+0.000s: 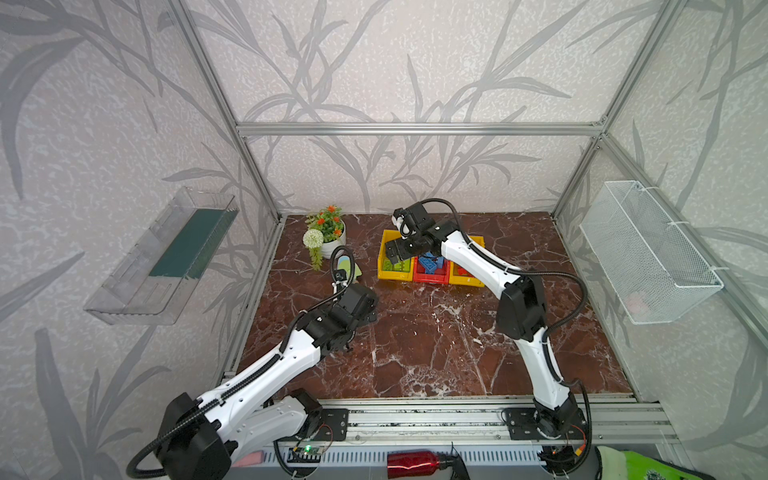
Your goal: Sort the legos into containers by color
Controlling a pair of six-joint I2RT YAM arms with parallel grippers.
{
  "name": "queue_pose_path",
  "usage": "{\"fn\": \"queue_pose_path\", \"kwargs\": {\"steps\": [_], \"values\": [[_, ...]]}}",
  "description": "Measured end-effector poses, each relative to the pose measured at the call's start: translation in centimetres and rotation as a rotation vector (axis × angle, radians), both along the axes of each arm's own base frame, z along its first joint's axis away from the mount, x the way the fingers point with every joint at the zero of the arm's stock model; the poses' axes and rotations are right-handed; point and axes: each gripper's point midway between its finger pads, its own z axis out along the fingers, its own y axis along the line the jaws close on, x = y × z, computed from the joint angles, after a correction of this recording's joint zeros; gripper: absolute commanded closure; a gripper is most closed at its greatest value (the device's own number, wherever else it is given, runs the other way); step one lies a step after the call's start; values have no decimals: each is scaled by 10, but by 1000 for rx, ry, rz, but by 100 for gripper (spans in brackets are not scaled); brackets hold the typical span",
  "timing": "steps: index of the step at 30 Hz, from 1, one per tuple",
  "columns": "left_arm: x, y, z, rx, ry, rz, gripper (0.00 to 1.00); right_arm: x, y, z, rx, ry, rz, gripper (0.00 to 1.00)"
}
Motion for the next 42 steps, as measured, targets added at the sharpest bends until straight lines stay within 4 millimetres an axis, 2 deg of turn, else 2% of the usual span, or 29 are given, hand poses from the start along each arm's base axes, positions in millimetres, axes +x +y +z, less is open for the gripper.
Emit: {"fn": "queue_pose_path", "kwargs": {"steps": [4, 7, 9, 13, 16, 19, 22, 26, 30, 33, 39, 42], "values": [[12, 7, 18, 53, -95, 20, 1, -44, -37, 26, 25, -57, -7, 1], [24, 8, 31, 104, -164, 11, 1, -74, -76, 37, 20, -121, -38, 1], [33, 7, 38, 155, -206, -15, 1, -90, -107, 37, -11, -167, -73, 1], [52, 12, 33, 276, -258, -59, 1, -113, -169, 20, -110, -214, -153, 1], [62, 42, 18, 316, -245, -5, 1, -126, -207, -3, -186, -226, -215, 1], [65, 74, 10, 333, -243, 63, 1, -145, -230, -20, -220, -282, -231, 1], [66, 91, 6, 339, -268, 90, 1, -156, -248, -25, -228, -399, -246, 1], [65, 112, -5, 342, -288, 128, 1, -153, -273, -24, -241, -530, -307, 1], [65, 130, -20, 326, -302, 165, 1, -131, -309, -23, -234, -584, -439, 1], [68, 136, -35, 308, -297, 168, 1, -117, -335, -34, -231, -586, -523, 1], [82, 137, -49, 284, -307, 156, 1, -99, -334, -69, -202, -568, -506, 1], [87, 146, -51, 271, -321, 173, 1, -86, -334, -86, -190, -542, -488, 1]]}}
